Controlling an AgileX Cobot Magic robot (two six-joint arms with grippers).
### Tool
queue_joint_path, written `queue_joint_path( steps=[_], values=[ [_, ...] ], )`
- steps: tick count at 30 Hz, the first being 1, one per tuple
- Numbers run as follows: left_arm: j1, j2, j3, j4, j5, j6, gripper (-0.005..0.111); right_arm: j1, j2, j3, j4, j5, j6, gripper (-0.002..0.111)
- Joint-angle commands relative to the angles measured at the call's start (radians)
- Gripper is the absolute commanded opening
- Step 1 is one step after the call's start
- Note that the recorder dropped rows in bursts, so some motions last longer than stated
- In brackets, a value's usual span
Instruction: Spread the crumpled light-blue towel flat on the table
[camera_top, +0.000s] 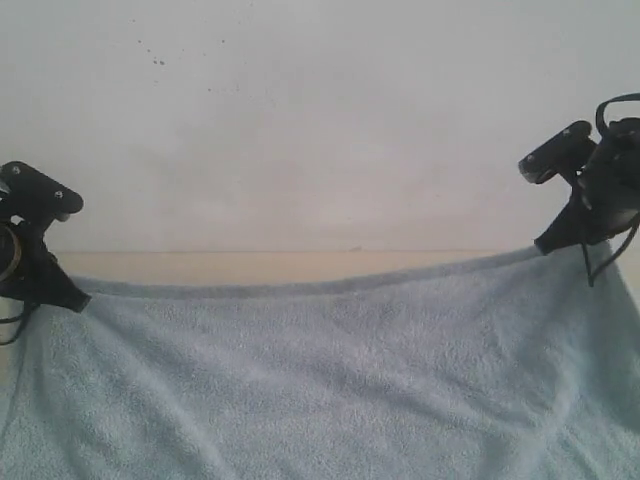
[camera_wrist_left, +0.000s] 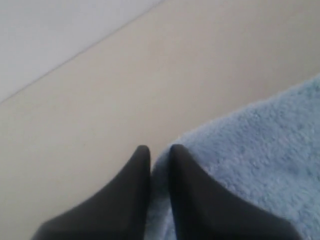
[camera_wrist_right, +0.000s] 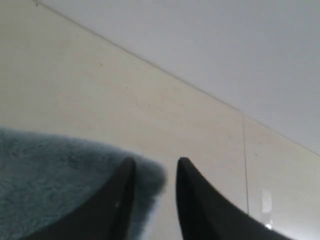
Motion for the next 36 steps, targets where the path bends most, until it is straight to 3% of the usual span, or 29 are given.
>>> queue_joint_path(
  steps=[1,4,9,11,15,21,28,36],
  values=[
    [0.006,0.023,-0.094,0.044,-0.016,-0.101,0.049,-0.006,0.018,-0.087,0.056,-0.018,-0.011,0.064],
    [0.006,0.016,-0.150,0.038,0.031,-0.159,0.069,-0.006,0.008,-0.123,0.059,0.012,-0.003,0.064],
    [0.006,-0.062,-0.134,-0.072,0.072,-0.108,0.065,-0.019,-0.051,-0.115,0.106,0.075,0.032,0.059],
    [0.006,-0.106,-0.097,-0.155,0.048,-0.037,0.060,-0.047,-0.077,-0.085,0.214,0.122,-0.016,0.044],
    [0.004,-0.224,0.028,-0.408,0.019,0.095,0.044,-0.107,-0.143,0.037,0.524,0.142,-0.245,0.000],
    [-0.057,-0.397,0.226,-0.580,-0.010,0.208,0.024,-0.147,-0.312,0.308,0.636,0.085,-0.317,0.000],
    [-0.106,-0.498,0.395,-0.633,-0.006,0.229,0.023,-0.147,-0.461,0.649,0.648,-0.018,-0.315,0.000],
    [-0.106,-0.504,0.482,-0.806,-0.010,0.345,0.028,-0.147,-0.481,0.861,0.650,-0.118,-0.262,0.000]
  ],
)
